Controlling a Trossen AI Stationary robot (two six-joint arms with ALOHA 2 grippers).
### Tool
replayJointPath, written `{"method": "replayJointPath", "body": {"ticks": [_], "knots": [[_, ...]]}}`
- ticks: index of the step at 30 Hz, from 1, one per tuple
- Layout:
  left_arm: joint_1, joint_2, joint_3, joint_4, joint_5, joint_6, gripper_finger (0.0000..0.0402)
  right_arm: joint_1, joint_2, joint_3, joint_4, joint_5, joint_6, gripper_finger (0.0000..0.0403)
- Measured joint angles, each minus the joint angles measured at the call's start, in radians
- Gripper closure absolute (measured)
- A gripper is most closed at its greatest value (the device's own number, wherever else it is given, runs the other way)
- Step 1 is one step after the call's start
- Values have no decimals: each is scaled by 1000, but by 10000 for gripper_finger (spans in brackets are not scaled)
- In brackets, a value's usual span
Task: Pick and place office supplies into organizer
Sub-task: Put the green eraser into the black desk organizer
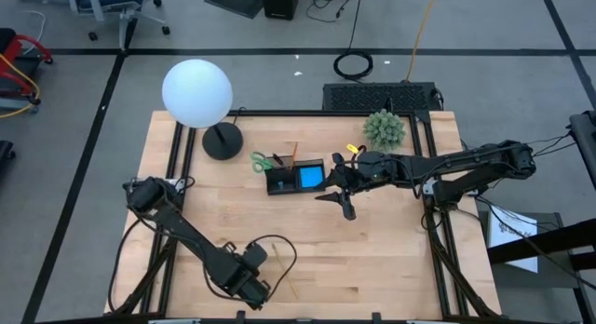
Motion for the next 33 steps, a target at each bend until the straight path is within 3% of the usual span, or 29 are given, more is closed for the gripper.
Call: {"method": "replayJointPath", "body": {"ticks": [11,26,33], "knots": [[58,-55,0,-49,-139,124,378,0,0,0,0,-2,0,284],[247,-59,0,-144,-322,407,378,9,0,0,4,-3,28,284],[338,-59,0,-144,-376,556,378,34,0,0,7,-84,30,284]]}}
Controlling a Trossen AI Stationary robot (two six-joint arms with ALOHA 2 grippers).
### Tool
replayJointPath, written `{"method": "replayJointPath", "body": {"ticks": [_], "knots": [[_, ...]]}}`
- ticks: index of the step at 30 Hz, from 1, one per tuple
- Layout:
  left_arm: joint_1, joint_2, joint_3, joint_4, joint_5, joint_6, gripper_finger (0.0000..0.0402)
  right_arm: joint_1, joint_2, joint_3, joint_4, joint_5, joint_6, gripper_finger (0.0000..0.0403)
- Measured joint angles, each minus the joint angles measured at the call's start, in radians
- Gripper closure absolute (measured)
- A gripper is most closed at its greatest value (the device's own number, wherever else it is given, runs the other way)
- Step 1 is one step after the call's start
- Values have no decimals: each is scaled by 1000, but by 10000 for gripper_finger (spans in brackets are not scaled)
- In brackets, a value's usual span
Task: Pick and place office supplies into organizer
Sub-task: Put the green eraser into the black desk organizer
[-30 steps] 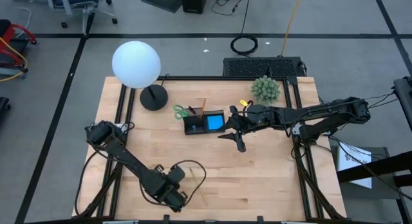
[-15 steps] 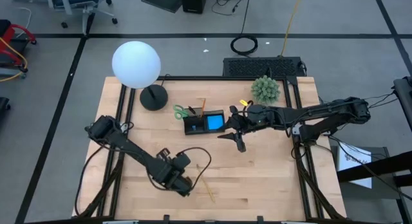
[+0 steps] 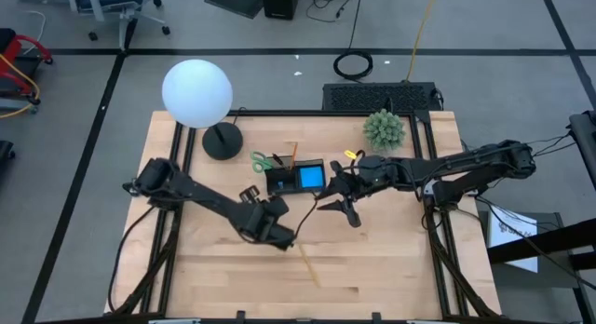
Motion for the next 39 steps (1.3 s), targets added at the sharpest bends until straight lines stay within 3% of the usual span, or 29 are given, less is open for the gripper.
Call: {"method": "replayJointPath", "body": {"ticks": [10,22,33,39], "knots": [[118,0,0,40,-52,190,378,5,-9,0,55,-2,10,284],[262,0,-20,285,-26,493,378,5,-27,1,95,0,27,284],[361,0,-215,428,112,577,378,19,-29,1,95,1,43,284],[376,-5,-287,504,98,581,378,19,-29,1,89,1,50,284]]}}
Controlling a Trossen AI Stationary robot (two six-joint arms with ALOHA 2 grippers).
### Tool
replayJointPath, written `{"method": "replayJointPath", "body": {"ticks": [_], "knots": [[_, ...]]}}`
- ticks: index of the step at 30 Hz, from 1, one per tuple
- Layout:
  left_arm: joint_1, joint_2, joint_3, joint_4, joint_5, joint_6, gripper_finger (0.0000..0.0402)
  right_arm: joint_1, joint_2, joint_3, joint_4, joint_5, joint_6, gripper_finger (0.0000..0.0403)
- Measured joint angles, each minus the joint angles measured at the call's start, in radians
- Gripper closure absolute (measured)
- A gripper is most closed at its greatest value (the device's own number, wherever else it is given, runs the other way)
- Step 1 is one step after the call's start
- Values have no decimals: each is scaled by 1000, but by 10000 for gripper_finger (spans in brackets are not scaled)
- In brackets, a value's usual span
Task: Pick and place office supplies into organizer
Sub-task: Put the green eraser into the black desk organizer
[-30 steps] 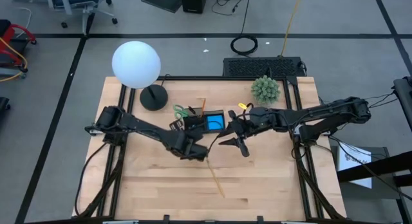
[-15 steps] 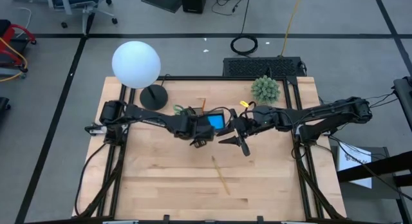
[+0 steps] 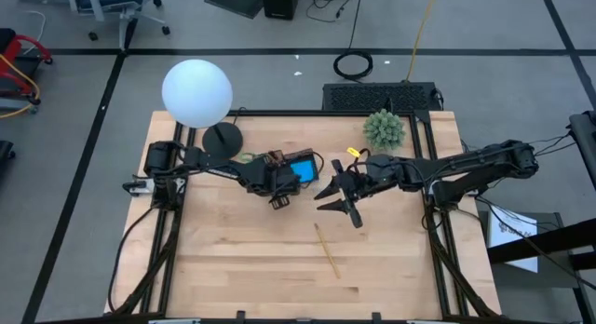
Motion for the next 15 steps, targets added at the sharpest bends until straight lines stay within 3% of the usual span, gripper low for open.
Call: {"method": "replayJointPath", "body": {"ticks": [9,15], "knots": [[-28,8,82,-9,68,4,375,0,0,0,5,0,0,284],[-26,8,123,-13,123,17,338,5,0,0,5,0,2,284]]}}
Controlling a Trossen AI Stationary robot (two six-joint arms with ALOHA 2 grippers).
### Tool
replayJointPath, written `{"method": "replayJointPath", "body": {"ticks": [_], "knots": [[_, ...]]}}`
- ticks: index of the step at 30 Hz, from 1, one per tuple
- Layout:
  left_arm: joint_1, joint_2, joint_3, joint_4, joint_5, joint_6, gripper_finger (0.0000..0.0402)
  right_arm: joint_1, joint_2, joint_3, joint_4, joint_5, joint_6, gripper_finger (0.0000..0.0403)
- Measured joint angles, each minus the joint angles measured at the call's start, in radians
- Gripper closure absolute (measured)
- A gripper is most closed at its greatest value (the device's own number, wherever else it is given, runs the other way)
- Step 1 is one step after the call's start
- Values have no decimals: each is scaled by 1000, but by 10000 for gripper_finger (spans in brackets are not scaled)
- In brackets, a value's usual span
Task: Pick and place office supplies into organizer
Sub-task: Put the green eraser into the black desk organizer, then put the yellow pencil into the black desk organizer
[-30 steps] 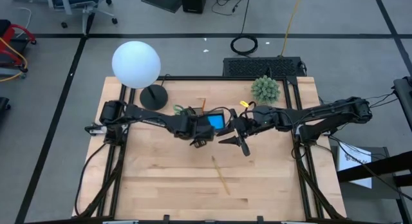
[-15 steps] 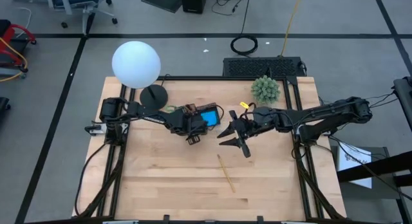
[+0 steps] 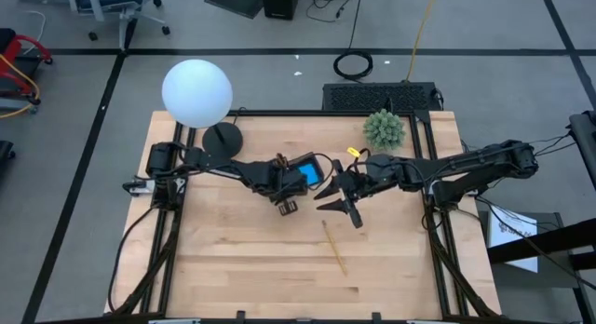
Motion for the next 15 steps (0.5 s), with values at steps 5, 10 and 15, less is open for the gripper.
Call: {"method": "replayJointPath", "body": {"ticks": [5,10,15], "knots": [[0,0,3,-9,-8,-2,291,0,0,0,0,0,0,284],[0,-2,5,-36,-19,-9,252,0,0,0,0,0,-1,284],[0,-3,6,-62,-18,-21,228,0,0,0,0,0,-2,284]]}}
